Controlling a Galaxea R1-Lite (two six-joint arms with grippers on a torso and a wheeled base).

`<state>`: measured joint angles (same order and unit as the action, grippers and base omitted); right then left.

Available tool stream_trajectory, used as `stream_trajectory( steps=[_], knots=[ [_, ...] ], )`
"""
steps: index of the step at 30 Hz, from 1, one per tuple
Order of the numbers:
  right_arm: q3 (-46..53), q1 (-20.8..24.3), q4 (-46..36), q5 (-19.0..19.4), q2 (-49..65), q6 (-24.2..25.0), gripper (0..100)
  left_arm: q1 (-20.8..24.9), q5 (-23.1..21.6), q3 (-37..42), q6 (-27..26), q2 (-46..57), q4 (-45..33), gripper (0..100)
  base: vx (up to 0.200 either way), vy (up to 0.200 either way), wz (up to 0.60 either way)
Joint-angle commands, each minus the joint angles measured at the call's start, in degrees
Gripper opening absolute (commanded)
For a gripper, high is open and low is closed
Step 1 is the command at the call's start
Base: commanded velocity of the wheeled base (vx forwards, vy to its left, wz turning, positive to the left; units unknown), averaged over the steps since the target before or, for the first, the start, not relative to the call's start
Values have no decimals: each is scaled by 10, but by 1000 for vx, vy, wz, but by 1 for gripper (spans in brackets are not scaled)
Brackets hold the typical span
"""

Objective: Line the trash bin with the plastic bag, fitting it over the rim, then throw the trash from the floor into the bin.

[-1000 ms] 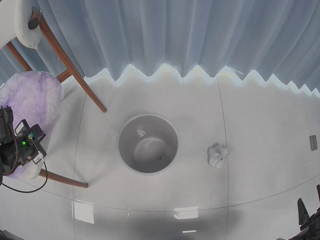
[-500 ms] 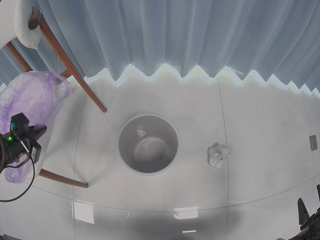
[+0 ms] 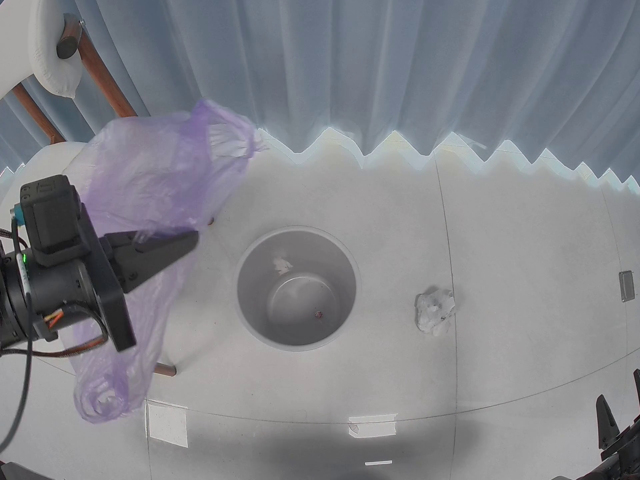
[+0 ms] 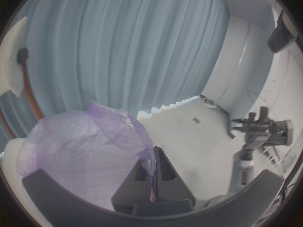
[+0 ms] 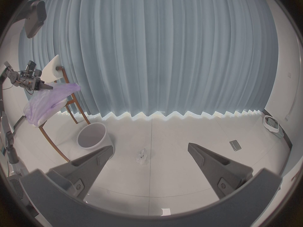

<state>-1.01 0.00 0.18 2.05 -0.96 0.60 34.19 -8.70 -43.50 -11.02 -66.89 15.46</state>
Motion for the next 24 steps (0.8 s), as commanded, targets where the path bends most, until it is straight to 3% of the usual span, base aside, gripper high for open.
stream_trajectory(
  steps=[1,4,9,13,19,20,21,24],
  knots=[
    [10,0,1,0,10,2,100,219,-10,-39,93,-39,-1,0,0,0,0],
    [10,0,1,0,10,1,100,248,-7,-51,113,-63,0,0,0,0,0],
    [10,-1,1,0,10,1,100,240,-10,-76,114,-98,-1,0,0,0,0],
    [10,0,1,0,10,1,100,166,-7,-69,97,-115,-3,0,0,0,0],
    [10,0,1,0,10,1,100,25,-12,-37,21,-132,-3,0,0,0,0],
    [10,0,1,0,10,1,100,25,-12,-37,21,-132,-3,0,0,0,0],
    [10,0,1,0,10,1,100,-17,-16,-26,0,-137,-3,0,0,0,0],
    [10,0,1,0,10,1,100,-55,-46,-16,-7,-149,2,0,0,0,0]
  ],
)
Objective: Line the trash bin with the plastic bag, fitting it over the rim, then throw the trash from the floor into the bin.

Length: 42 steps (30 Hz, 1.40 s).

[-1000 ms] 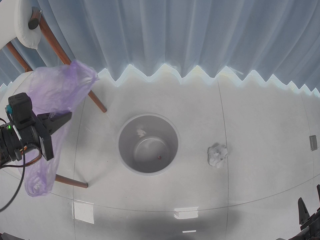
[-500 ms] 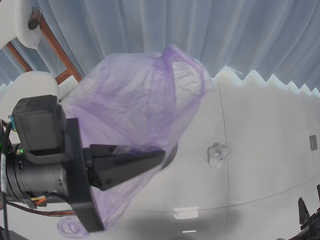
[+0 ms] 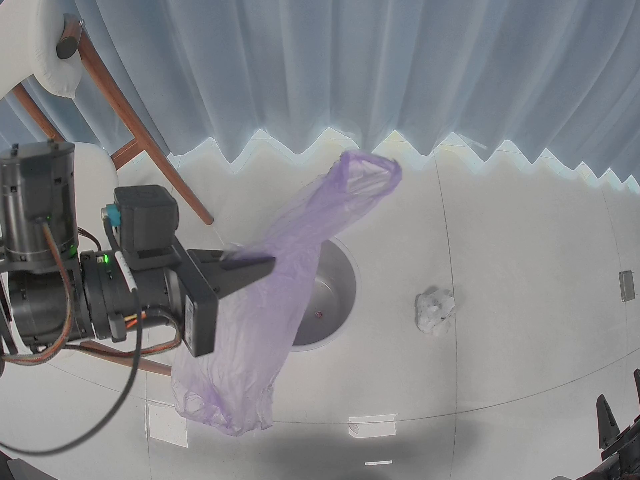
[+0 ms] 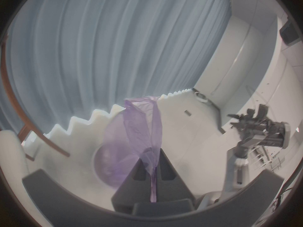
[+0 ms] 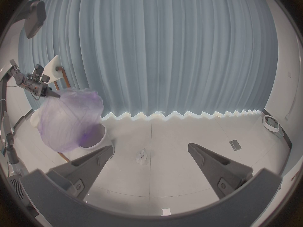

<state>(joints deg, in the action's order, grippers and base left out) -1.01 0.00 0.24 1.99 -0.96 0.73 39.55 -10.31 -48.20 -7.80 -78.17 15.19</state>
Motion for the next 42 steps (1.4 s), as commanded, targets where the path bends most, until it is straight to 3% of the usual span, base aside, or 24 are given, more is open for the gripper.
stream_trajectory(
  steps=[1,7,11,16,20,25,28,30,32,33,34,36,40,42],
  knots=[
    [10,0,0,0,10,0,100,-115,-37,31,-39,-40,6,0,0,0,0],
    [10,-1,0,0,10,0,100,-141,-37,31,-50,-54,9,0,0,0,0],
    [10,0,0,0,10,0,100,-164,2,14,-80,-78,20,0,0,0,0],
    [10,-1,0,0,10,0,100,-178,34,-84,-78,-149,97,0,0,0,0],
    [10,-1,-2,0,10,-1,100,-173,38,-159,-72,-197,107,0,0,0,0],
    [8,0,-5,2,10,-4,100,-127,75,-145,-24,-199,104,0,0,0,0],
    [3,0,0,3,9,4,100,-122,99,-122,2,-194,107,0,0,0,0],
    [-86,10,23,2,-55,52,100,-123,100,-114,3,-188,111,0,0,0,0],
    [-179,53,67,0,-195,103,100,-123,100,-115,4,-181,111,0,0,0,0],
    [-179,53,67,0,-195,103,100,-123,100,-115,4,-181,111,0,0,0,0],
    [-219,99,77,13,-275,111,100,-122,100,-117,3,-180,112,0,0,0,0],
    [-229,134,71,35,-331,115,100,-118,103,-115,3,-176,111,0,0,0,0],
    [-216,152,69,57,-428,116,100,-117,123,-112,4,-166,109,0,0,0,0],
    [-218,171,74,117,-490,113,100,-116,137,-110,2,-162,109,0,0,0,0]
  ],
)
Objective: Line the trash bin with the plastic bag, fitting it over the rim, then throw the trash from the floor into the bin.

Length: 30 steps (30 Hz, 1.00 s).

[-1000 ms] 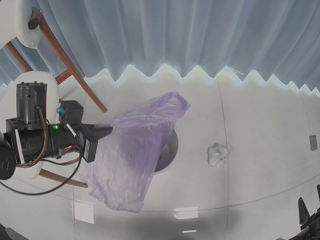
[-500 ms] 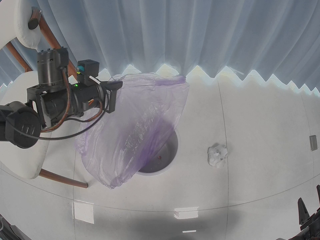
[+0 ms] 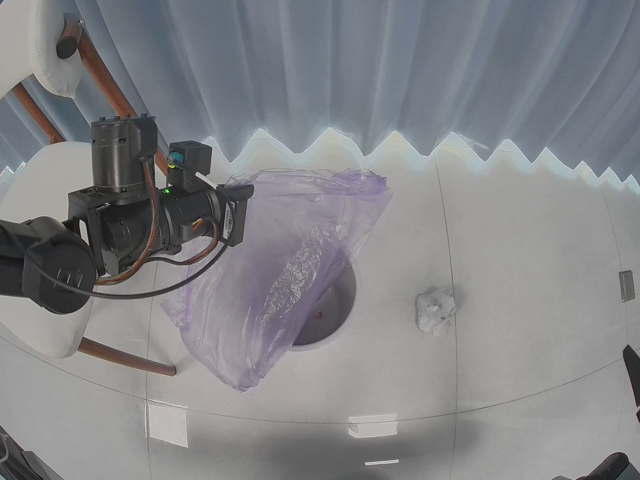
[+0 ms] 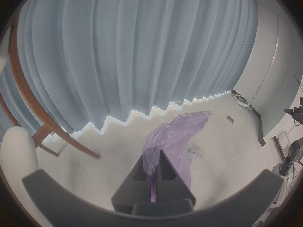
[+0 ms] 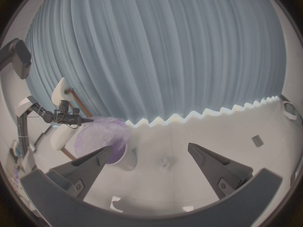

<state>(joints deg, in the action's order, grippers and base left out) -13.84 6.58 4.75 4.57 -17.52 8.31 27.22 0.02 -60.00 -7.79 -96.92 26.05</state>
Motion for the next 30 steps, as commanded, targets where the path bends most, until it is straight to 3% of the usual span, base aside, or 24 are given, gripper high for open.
stream_trajectory(
  steps=[1,2,5,9,13,15,16,23,29,30],
  knots=[
    [-90,106,29,91,-325,37,100,7,33,8,2,25,1,0,0,0,0],
    [-97,113,30,127,-372,29,100,7,35,-1,0,25,-2,0,0,0,0],
    [-118,142,30,156,-436,11,100,12,33,-14,-1,24,-7,0,0,0,0],
    [-138,186,34,160,-504,14,100,14,35,-27,1,22,-7,0,0,0,0],
    [-145,244,92,183,-594,21,100,15,37,-28,1,19,-7,0,0,0,0],
    [-143,260,112,184,-618,20,100,15,38,-28,1,17,-7,0,0,0,0],
    [-142,290,154,184,-663,20,100,15,41,-28,1,16,-7,0,0,0,0],
    [-147,382,318,181,-814,24,100,15,52,-28,2,14,-6,0,0,0,0],
    [-174,447,402,178,-901,71,100,16,53,-28,2,14,-5,0,0,0,0],
    [-183,460,411,175,-913,86,0,16,53,-28,2,14,-5,0,0,0,0]
  ],
)
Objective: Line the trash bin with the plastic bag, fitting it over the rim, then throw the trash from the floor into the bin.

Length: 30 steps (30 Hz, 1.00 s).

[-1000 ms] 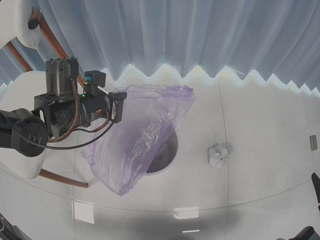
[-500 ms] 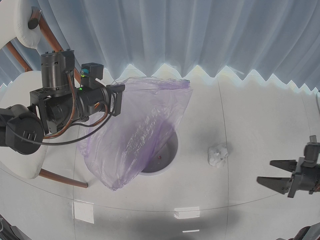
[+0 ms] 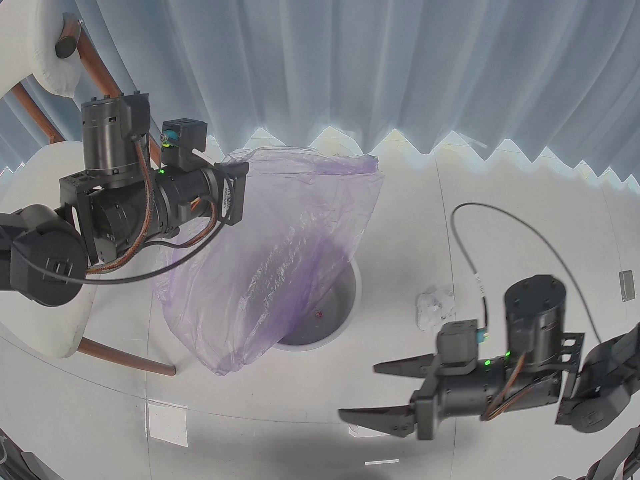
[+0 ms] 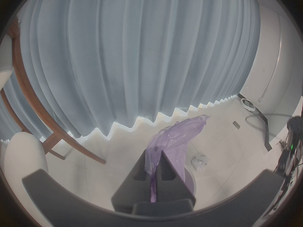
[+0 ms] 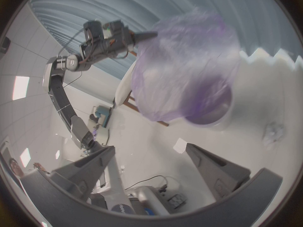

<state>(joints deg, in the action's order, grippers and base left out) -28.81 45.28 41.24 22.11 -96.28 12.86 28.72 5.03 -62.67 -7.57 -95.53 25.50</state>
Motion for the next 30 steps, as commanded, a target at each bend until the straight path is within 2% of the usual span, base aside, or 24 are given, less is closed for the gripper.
stream_trajectory(
  steps=[1,7,15,21,26,27,29,30],
  knots=[
    [-41,82,50,-3,-132,52,0,1,3,-2,0,0,1,0,0,0,0],
    [-103,124,71,-15,-183,100,0,18,10,2,1,2,1,0,0,0,0],
    [-155,160,108,-15,-254,106,0,35,12,1,1,0,1,0,0,0,0],
    [-211,163,132,-22,-313,105,0,35,18,1,2,0,1,0,0,0,0],
    [-321,162,154,-73,-392,128,0,35,20,1,2,1,2,0,0,0,0],
    [-321,162,154,-73,-392,128,0,35,20,1,2,1,2,0,0,0,0],
    [-389,158,165,-123,-424,168,0,34,21,0,2,2,2,0,0,0,0],
    [-389,158,165,-123,-424,168,0,34,21,0,2,2,2,0,0,0,0]
  ],
)
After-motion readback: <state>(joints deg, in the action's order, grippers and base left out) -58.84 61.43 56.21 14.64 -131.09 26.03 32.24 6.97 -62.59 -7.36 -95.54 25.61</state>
